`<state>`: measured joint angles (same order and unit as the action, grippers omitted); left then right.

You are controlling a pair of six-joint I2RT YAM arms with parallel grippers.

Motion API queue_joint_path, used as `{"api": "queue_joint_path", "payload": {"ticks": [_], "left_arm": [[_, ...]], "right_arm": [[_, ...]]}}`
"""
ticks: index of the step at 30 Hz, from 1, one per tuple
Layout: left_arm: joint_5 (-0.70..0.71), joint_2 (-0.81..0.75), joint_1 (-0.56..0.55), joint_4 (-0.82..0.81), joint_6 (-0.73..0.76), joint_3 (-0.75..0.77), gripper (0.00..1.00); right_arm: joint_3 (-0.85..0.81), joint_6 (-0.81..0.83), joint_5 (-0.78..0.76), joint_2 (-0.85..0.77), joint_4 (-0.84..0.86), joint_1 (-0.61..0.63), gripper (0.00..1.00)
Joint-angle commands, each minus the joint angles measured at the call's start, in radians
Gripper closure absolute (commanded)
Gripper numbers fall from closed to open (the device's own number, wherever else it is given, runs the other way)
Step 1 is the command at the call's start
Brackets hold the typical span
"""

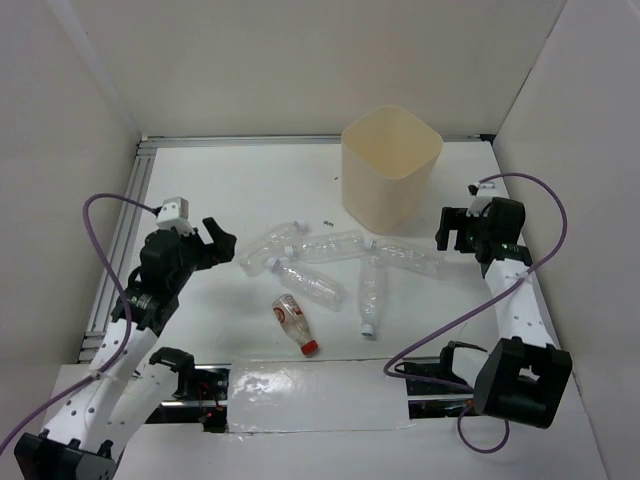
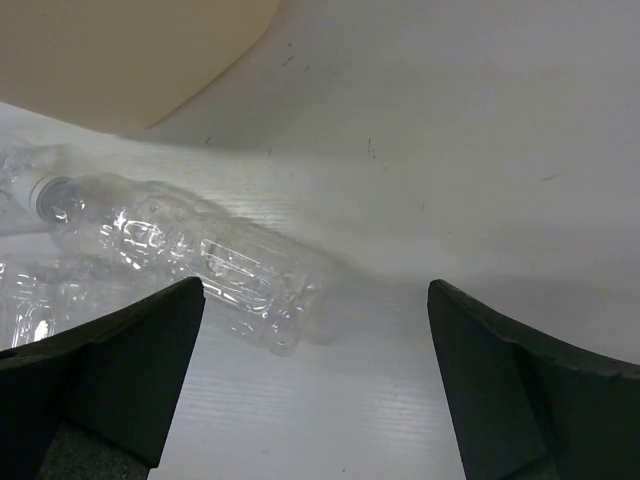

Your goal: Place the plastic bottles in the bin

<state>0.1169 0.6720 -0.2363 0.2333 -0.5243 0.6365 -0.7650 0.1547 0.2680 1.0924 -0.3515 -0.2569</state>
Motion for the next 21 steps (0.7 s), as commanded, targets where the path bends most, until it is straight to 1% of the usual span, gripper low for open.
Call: {"api": "queue_joint_path", "payload": {"ticks": [1, 4, 5, 6, 7, 8, 9, 10, 11, 12, 13, 14, 15, 16, 17, 18, 19, 20, 21], "left_arm": [[-0.103, 0.041, 0.005, 0.024, -0.034, 0.026, 0.0], [-0.152, 0.064, -0.005, 0.024, -0.063, 0.003, 0.0], [-0.161, 0.075, -0.014, 0.024, -0.072, 0.003, 0.0], [-0.171, 0.075, -0.024, 0.024, -0.081, -0.006, 0.02], [-0.171, 0.086, -0.024, 0.015, -0.082, -0.006, 0.04], [-0.18, 0.086, -0.037, 0.015, -0.082, -0.006, 0.07], [-0.18, 0.098, -0.049, 0.015, -0.082, -0.006, 0.23], [-0.18, 0.115, -0.049, 0.015, -0.071, -0.006, 0.35], [-0.18, 0.126, -0.061, 0.015, -0.071, -0.006, 0.46], [-0.193, 0.152, -0.075, 0.015, -0.06, 0.008, 0.65], [-0.203, 0.168, -0.084, 0.015, -0.042, 0.008, 0.68], [-0.212, 0.187, -0.093, 0.015, -0.028, 0.024, 0.68], [-0.221, 0.205, -0.103, 0.015, 0.002, 0.034, 0.63], [-0.23, 0.227, -0.129, 0.015, 0.018, 0.052, 0.53], [-0.23, 0.269, -0.144, 0.026, 0.036, 0.063, 0.25], [-0.24, 0.291, -0.159, 0.026, 0.055, 0.072, 0.17], [-0.212, 0.314, -0.2, 0.049, 0.081, 0.101, 0.12], [-0.191, 0.336, -0.221, 0.058, 0.093, 0.115, 0.08], [-0.165, 0.371, -0.239, 0.058, 0.102, 0.126, 0.08]], "right_arm": [[-0.007, 0.032, 0.025, -0.039, -0.003, -0.015, 0.01], [-0.016, 0.204, 0.158, -0.062, -0.072, -0.025, 0.01], [-0.016, 0.247, 0.247, -0.062, -0.093, -0.025, 0.01], [-0.025, 0.299, 0.287, -0.062, -0.112, -0.025, 0.17], [-0.025, 0.325, 0.331, -0.052, -0.154, -0.025, 0.29], [-0.036, 0.388, 0.414, -0.052, -0.177, -0.025, 0.41], [-0.036, 0.413, 0.443, -0.042, -0.196, -0.025, 0.52], [-0.021, 0.424, 0.46, -0.042, -0.205, -0.025, 0.66], [-0.011, 0.436, 0.488, -0.042, -0.205, -0.025, 0.66], [-0.002, 0.481, 0.497, -0.042, -0.219, -0.012, 0.64], [0.018, 0.505, 0.497, -0.042, -0.231, -0.001, 0.5], [0.029, 0.528, 0.507, -0.042, -0.231, 0.011, 0.44], [0.039, 0.57, 0.507, -0.051, -0.24, 0.024, 0.36], [0.049, 0.589, 0.507, -0.051, -0.241, 0.056, 0.26], [0.059, 0.603, 0.507, -0.051, -0.25, 0.076, 0.19], [0.059, 0.603, 0.469, -0.051, -0.238, 0.097, 0.14], [0.059, 0.583, 0.452, -0.051, -0.227, 0.134, 0.12], [0.059, 0.583, 0.442, -0.051, -0.218, 0.134, 0.09], [0.059, 0.583, 0.442, -0.039, -0.218, 0.145, 0.03]]}}
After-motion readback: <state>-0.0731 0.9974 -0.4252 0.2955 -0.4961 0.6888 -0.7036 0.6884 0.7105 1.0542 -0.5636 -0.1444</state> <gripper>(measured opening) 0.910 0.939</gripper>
